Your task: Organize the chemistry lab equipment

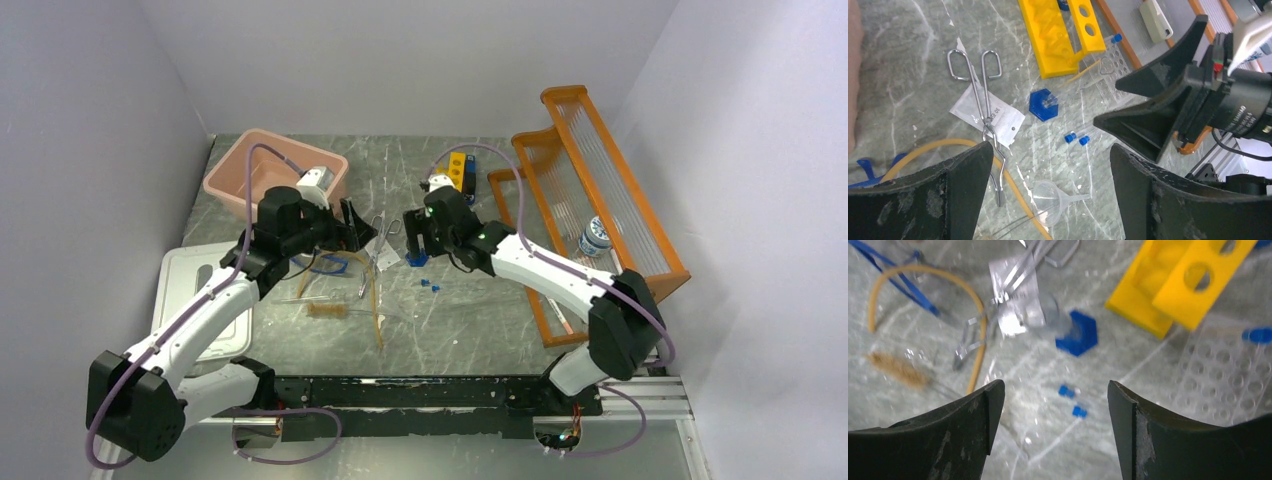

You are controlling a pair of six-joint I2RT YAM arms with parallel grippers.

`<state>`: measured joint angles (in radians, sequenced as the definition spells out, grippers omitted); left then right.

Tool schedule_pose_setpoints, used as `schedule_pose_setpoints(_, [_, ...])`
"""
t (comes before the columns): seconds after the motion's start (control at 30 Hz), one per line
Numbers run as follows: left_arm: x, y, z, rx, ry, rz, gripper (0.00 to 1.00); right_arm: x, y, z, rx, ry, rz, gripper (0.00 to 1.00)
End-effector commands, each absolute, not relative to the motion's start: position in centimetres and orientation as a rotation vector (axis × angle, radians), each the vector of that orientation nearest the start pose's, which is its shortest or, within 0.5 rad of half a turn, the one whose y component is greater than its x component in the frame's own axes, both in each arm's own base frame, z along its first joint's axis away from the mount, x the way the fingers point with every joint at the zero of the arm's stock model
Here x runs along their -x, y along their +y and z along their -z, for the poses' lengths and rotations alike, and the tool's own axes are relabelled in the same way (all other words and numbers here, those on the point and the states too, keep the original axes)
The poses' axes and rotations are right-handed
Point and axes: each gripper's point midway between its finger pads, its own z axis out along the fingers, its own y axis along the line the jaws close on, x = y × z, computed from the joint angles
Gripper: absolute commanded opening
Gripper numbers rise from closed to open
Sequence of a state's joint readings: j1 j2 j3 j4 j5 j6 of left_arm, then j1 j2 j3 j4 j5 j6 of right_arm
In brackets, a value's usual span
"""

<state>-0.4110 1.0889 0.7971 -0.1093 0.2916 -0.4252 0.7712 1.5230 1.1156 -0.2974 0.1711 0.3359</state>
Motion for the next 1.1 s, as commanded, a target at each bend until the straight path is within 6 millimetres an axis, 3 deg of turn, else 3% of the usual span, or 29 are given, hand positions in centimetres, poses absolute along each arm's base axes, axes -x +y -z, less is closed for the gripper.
schedule_pose_setpoints(0.0, [-29.4, -20.5, -19.4, -0.183, 2.069, 0.781, 0.9, -27.6, 25.7, -13.3, 0.448, 2.333, -0.392, 0.79])
schedule_pose_setpoints(0.17, [-29.5, -20.9, -18.6, -0.174, 2.089, 0.782, 0.9, -24.8, 22.0, -11.7, 0.44, 2.391, -0.303, 0.76])
schedule_pose_setpoints(0.33, [-29.6, -21.0, -18.5, -0.184, 2.091, 0.777, 0.9, -24.0, 18.8, -9.4, 0.523, 2.438, -0.119, 0.55])
schedule_pose_setpoints(0.57, [-30.1, -21.0, -20.0, -0.199, 2.038, 0.766, 0.9, -23.7, 18.3, -9.2, 0.969, 2.451, -0.034, 0.68])
schedule_pose_setpoints(0.8, [-30.7, -20.8, -21.2, -0.213, 2.013, 0.728, 0.9, -22.1, 19.1, -9.0, 1.389, 2.297, -0.157, 0.66])
schedule_pose_setpoints(0.97, [-31.1, -20.2, -21.6, -0.208, 2.001, 0.684, 0.9, -20.6, 16.6, -6.4, 1.696, 2.229, 0.007, 0.67])
schedule_pose_setpoints(1.07, [-31.3, -20.0, -22.0, -0.192, 1.988, 0.669, 0.9, -19.9, 16.2, -5.3, 1.776, 2.202, 0.05, 0.67])
